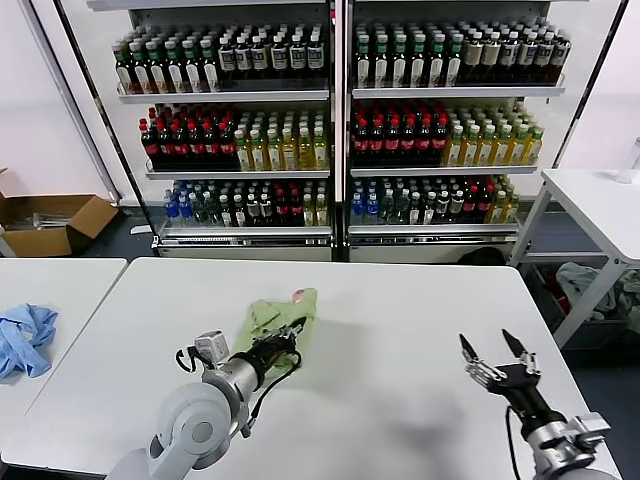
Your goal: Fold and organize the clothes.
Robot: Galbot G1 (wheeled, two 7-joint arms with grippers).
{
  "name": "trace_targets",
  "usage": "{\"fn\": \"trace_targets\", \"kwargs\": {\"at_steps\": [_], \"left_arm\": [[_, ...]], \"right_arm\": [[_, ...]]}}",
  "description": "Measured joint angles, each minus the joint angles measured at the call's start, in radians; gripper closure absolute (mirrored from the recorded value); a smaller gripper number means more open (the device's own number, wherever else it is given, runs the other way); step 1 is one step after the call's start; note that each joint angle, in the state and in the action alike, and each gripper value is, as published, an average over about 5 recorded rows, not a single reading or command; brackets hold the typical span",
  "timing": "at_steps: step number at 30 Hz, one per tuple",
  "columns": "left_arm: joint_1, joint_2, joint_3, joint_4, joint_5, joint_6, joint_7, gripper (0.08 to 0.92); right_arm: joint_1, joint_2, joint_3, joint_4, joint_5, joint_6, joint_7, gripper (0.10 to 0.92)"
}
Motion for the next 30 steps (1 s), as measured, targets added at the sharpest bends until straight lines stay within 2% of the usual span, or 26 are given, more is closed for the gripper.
{"fn": "trace_targets", "kwargs": {"at_steps": [10, 19, 22, 30], "left_arm": [[0.022, 0.002, -0.033, -0.029, -0.021, -0.068, 0.084, 0.456], [0.053, 0.028, -0.083, -0.034, 0.018, -0.093, 0.114, 0.213], [0.066, 0.035, -0.105, -0.038, 0.032, -0.097, 0.119, 0.184], [0.099, 0.033, -0.151, -0.048, 0.05, -0.098, 0.122, 0.177]], "right_arm": [[0.114, -0.026, -0.177, 0.001, 0.037, -0.15, 0.084, 0.203], [0.214, -0.051, -0.362, -0.019, 0.097, -0.269, 0.192, 0.203], [0.249, -0.056, -0.423, -0.039, 0.108, -0.293, 0.231, 0.203], [0.305, -0.056, -0.523, -0.099, 0.117, -0.331, 0.298, 0.203]]}}
